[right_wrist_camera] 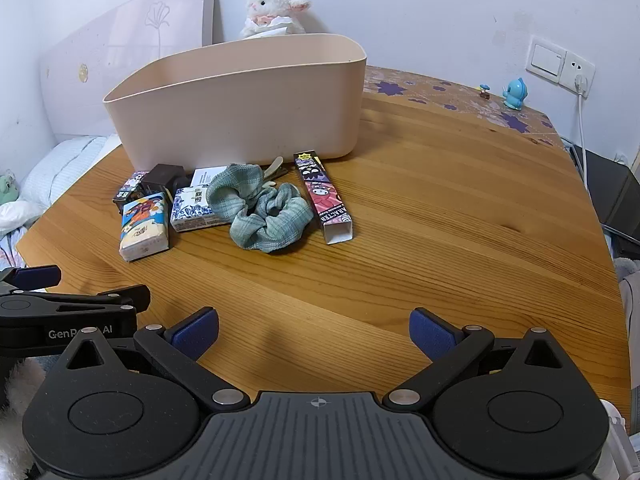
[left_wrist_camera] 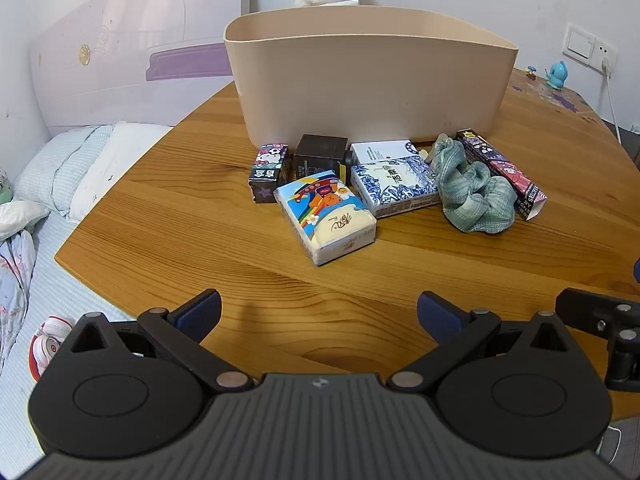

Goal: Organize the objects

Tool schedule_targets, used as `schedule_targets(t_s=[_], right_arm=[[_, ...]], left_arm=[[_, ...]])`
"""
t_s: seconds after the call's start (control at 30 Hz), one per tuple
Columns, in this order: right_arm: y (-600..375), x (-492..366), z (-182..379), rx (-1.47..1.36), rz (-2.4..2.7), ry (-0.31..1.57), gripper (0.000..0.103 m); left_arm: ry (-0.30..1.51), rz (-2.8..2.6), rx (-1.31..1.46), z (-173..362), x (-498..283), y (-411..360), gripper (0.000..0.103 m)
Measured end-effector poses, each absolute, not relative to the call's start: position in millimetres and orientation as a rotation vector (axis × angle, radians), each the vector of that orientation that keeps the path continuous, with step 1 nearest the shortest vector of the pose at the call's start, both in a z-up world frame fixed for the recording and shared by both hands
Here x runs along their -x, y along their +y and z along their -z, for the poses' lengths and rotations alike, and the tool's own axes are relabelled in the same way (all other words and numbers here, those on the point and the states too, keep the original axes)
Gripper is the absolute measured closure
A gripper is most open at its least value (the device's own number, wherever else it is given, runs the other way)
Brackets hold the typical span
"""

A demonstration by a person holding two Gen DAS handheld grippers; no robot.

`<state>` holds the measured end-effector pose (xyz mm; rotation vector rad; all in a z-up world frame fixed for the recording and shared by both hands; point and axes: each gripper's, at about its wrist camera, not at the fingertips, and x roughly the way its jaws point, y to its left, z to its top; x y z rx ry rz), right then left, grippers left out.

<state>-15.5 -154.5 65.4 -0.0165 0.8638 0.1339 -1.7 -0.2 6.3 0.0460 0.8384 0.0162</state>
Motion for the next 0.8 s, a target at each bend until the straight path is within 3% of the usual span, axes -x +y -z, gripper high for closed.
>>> schedule_targets(t_s=[0.8], right_arm=[[-156.7, 14.9, -68.1, 0.013, -0.133, 0.857, 0.0]], left_arm=[[0.831, -0.017, -0.053, -7.4, 1.9, -0.1, 0.0]])
